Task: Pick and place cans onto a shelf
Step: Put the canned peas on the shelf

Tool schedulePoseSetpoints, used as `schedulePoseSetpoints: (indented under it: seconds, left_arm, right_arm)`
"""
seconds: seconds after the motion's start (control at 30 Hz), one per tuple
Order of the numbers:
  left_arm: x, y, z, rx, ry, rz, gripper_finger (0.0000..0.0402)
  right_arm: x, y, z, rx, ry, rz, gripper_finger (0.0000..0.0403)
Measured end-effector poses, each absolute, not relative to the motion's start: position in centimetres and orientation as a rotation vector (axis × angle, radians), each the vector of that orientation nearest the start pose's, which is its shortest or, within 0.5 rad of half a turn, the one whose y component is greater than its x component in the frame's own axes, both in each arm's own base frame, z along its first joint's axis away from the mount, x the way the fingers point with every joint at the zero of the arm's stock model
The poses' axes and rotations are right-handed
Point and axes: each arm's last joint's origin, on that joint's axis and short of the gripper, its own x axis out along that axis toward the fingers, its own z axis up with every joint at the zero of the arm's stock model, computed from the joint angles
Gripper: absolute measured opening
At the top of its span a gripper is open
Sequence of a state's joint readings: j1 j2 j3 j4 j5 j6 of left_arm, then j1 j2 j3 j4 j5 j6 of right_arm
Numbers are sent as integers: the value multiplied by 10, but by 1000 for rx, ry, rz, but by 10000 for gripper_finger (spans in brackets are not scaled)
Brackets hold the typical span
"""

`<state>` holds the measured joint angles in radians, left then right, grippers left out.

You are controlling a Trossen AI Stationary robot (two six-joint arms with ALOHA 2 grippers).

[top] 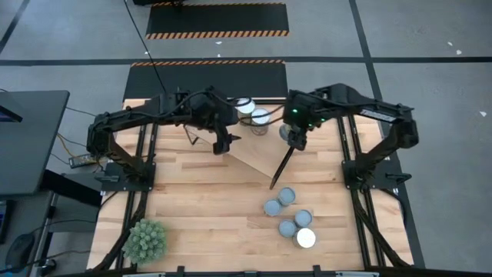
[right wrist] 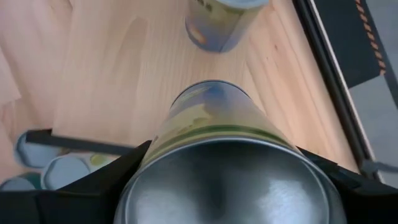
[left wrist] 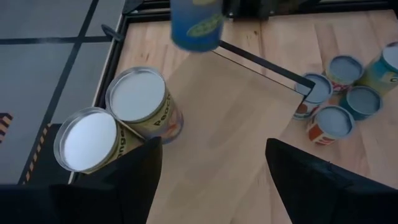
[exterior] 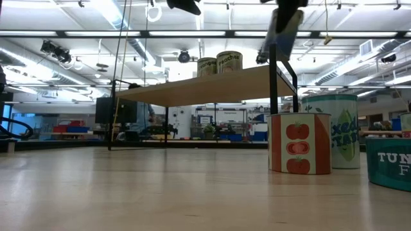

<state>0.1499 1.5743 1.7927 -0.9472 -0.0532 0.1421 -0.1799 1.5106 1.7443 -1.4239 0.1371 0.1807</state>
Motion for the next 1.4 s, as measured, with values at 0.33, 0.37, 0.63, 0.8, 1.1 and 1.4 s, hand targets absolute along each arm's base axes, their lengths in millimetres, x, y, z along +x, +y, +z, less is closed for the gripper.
schedulePoseSetpoints:
  seconds: [0.33,0.37,0.63,0.8,1.1,1.4]
  left_arm:
    - [287,57,430,91,741,229,290]
    - [283,59,431,87,751,239,290]
    - [259,60,440,69,772,277,290]
    - [249,58,446,58,746,301,290]
    - [242,55,452,7,712,319,290]
    - [242,54,451,-9,713,320,290]
  right_arm:
    - [299,-71,368,186,1281,-305,313]
    - [301,-72,365,184,1295,-301,313]
    - [307,-76,357,195,1320,-275,313]
    - [308,-78,354,177,1341,-259,313]
    - [311,-86,346,163,1381,-247,316]
    - [310,-85,337,131,1435,-192,322]
